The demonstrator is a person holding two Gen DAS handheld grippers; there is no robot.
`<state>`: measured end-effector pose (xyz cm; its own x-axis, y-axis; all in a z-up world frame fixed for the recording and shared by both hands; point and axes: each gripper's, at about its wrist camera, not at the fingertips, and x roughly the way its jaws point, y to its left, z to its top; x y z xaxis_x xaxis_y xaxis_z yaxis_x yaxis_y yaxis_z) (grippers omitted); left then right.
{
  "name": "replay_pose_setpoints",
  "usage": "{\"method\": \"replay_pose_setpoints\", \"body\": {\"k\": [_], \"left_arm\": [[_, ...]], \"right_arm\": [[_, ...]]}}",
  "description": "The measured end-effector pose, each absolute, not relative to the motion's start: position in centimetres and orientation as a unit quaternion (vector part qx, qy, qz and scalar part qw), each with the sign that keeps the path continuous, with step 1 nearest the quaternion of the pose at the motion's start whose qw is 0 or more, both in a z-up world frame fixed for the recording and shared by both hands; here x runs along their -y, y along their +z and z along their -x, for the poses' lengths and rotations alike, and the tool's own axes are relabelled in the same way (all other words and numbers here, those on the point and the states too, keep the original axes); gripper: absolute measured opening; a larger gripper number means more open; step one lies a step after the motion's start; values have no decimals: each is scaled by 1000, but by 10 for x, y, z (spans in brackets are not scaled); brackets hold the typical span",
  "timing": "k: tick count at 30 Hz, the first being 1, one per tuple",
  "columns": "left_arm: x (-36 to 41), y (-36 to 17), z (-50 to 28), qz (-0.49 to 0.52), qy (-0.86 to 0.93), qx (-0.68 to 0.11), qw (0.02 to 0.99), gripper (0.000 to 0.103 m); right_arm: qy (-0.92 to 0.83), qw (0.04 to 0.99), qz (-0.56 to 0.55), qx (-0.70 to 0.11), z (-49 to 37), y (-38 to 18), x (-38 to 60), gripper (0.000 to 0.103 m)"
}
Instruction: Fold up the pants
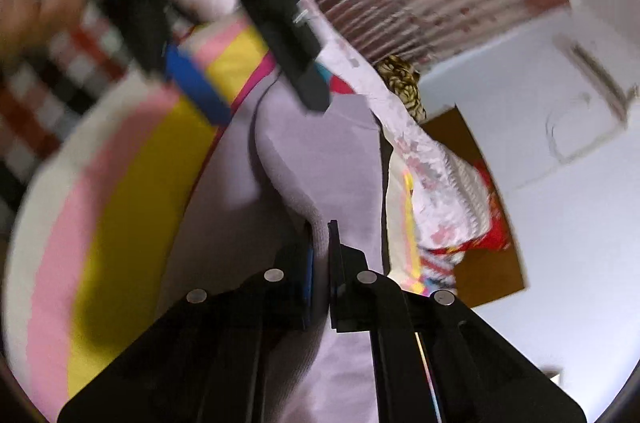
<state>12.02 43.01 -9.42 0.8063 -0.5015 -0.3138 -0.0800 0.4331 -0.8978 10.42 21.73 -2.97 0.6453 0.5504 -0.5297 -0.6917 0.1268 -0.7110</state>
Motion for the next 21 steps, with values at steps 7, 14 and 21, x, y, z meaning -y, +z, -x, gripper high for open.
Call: {"method": "replay_pose_setpoints", "body": {"k": [7,14,21], "left_arm": [[-455,-111,-162,566,-97,-272,772,70],[-487,-113,-172,580,-43,-230,780,52],[-497,-84,-179,471,0,-244,848,6]], "right_arm": [[428,761,478,-97,-118,-18,-217,4],[437,768,453,-115,-122,-12,-216,4],[468,744,453,-150,-111,-29,-227,4]]}}
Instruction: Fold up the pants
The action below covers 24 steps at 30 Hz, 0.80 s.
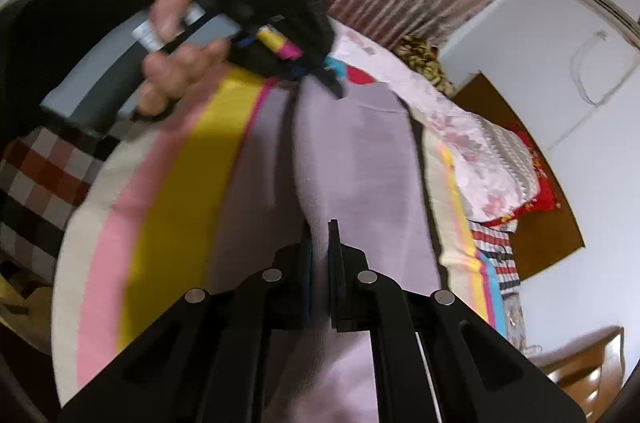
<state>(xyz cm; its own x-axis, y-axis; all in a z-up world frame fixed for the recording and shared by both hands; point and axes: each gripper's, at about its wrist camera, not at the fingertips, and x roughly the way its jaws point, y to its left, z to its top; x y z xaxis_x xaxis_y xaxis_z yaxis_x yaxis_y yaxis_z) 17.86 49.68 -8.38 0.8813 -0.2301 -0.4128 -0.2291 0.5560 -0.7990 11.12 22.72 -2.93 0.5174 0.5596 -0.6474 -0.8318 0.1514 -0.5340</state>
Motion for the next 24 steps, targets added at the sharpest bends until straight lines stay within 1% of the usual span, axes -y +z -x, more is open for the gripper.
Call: {"method": "replay_pose_setpoints", "body": {"k": [2,4,6,9,10,13,17,20,22,24], "left_arm": [[-497,-65,-176,429,13,-239,871,6],[-503,-55,-174,414,21,-245,876,6],[-508,-66,-178,414,25,-280,866,6],[-509,-95,-182,438,26,-313,842,6],[-509,-104,-182,442,28,-316,839,7],[-512,-110,-173,461,20,-291,838,7],[-505,-99,-164,453,35,-273,848,7],[-504,-104,-170,451,42,-293,842,7],[-508,-112,-171,461,37,-300,834,9],[-508,-111,-167,468,36,-295,833,10]], "right_arm": [[473,743,451,-145,-104,-25,-235,4],[480,747,434,-153,-101,-18,-242,4],[482,741,434,-173,-100,-23,-247,5],[480,723,448,-215,-106,-47,-249,5],[481,722,447,-218,-104,-51,-246,6],[484,725,441,-213,-101,-48,-242,6],[485,727,444,-199,-94,-38,-238,5],[488,724,441,-207,-93,-41,-236,5],[483,725,445,-206,-96,-49,-238,6],[481,728,445,-203,-93,-50,-239,14]]}}
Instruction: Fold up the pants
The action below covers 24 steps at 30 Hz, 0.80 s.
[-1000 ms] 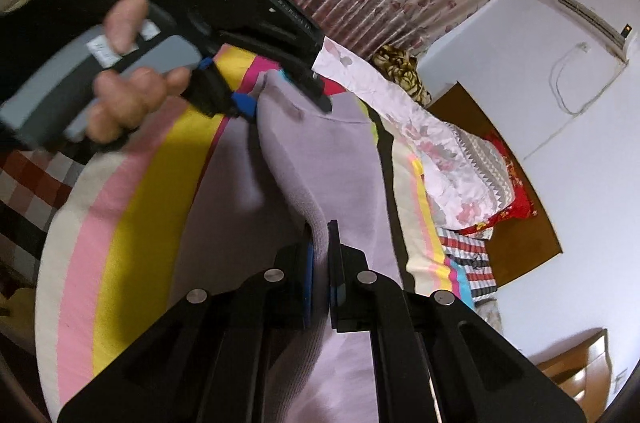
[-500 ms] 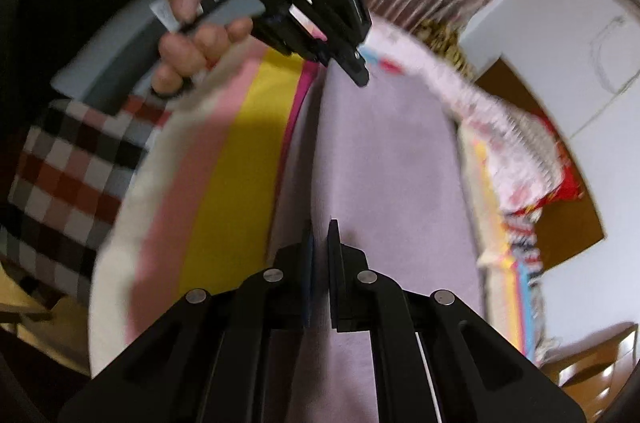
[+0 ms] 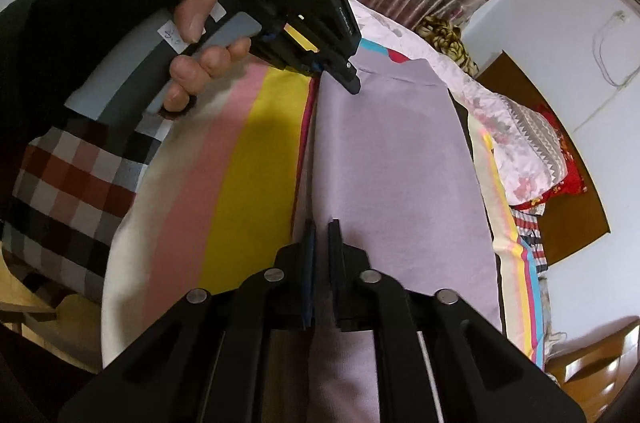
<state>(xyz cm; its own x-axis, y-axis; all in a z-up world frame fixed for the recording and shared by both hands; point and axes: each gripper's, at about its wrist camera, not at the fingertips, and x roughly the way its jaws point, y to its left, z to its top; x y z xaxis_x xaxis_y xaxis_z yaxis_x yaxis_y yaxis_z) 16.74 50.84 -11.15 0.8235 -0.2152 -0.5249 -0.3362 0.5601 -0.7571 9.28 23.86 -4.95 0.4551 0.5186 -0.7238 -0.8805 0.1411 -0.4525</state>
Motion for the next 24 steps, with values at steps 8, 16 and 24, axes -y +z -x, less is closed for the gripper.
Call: {"method": "replay_pose_setpoints", "body": {"k": [8,16,24], "left_arm": [[-459,-37,-114,353,115,-238,898,80],[-353,-34,-144,239,-30,-325,915,84],[-345,-45,-129,265,-5,-335,904,83]], "right_arm": [[557,743,270,-255,-101,20,-132,50],[485,781,191,-344,-116,-5,-40,50],[503,771,252,-299,-88,-17,-86,28]]}}
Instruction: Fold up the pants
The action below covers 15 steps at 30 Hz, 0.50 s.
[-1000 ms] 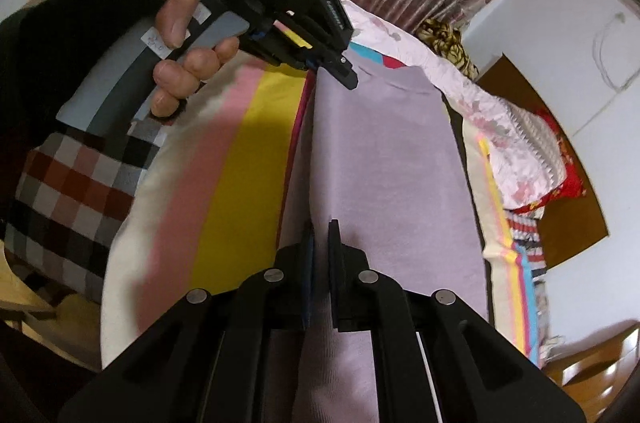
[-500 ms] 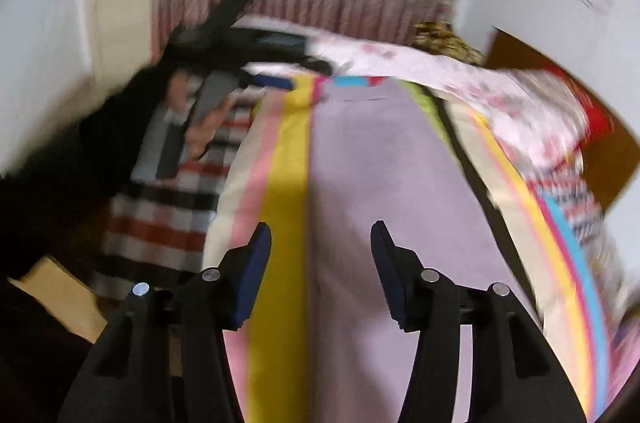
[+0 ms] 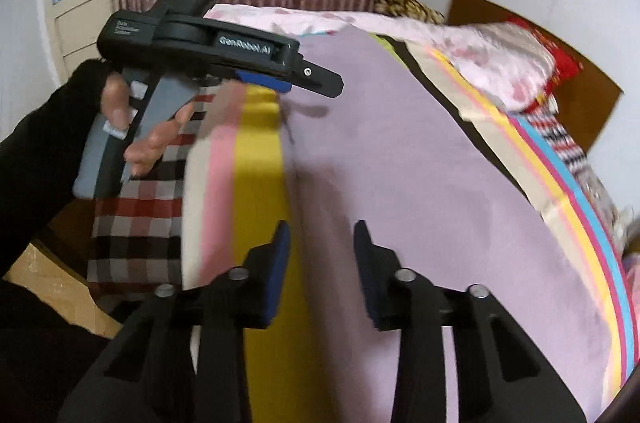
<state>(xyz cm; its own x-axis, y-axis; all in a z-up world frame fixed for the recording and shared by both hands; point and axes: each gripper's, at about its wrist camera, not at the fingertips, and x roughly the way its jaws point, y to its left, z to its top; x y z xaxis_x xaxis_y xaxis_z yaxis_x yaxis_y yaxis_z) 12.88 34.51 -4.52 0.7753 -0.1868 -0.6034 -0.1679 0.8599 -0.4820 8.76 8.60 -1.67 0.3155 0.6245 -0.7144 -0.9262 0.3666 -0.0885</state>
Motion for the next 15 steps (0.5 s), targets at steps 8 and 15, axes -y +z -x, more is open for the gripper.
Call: {"method": "replay_pose_setpoints", "body": {"k": [8,15], "left_arm": [[-382,-65,-82,365,12,-320,874,82],[-364,-68,-80,409,-84,-320,850,82]], "right_arm": [[479,767,329,-272,-91,-34,-131,18],[487,774,295,-277,-94,-29,-127,4]]}}
